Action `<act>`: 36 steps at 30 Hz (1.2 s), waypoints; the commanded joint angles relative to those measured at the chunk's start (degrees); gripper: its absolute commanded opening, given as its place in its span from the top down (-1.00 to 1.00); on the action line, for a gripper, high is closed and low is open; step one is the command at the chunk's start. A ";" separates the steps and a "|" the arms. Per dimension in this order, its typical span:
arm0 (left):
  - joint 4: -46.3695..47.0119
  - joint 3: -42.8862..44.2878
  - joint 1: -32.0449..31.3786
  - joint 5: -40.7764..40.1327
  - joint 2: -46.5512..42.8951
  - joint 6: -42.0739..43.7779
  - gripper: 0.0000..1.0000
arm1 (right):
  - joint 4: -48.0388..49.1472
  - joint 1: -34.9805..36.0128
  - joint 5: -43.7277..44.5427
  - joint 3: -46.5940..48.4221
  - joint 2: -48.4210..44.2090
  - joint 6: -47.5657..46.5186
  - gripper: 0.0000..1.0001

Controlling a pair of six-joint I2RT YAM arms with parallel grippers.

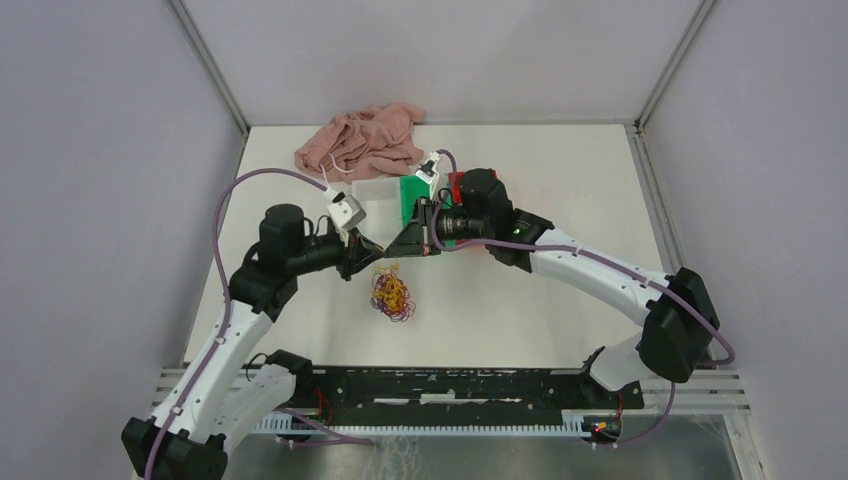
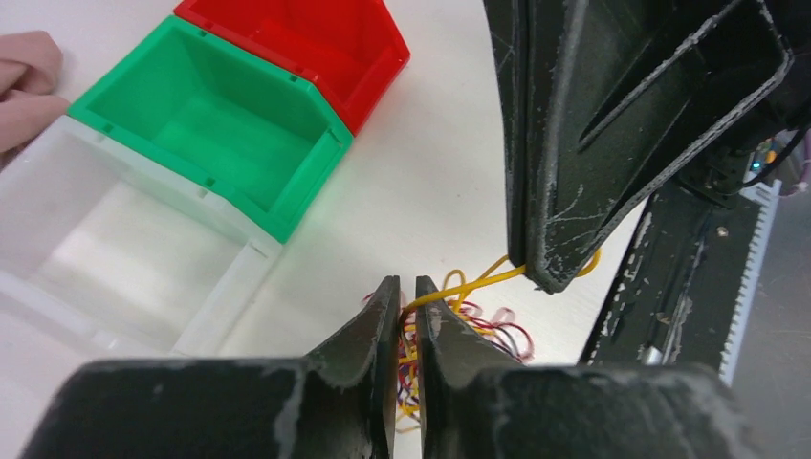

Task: Untangle the cables
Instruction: Untie the cable.

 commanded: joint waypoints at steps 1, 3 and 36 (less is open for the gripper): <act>6.06 -0.58 -0.04 -3.20 -1.67 -3.48 0.75 | 4.99 0.20 -1.85 -1.70 -3.13 1.46 0.99; 6.28 -0.35 -0.05 -3.53 -2.06 -2.71 0.84 | 5.26 0.20 -1.85 -2.39 -3.42 1.60 0.90; 4.79 4.14 -1.71 7.69 -4.43 2.91 0.94 | -3.90 1.75 7.46 -0.21 -0.73 -11.82 -0.68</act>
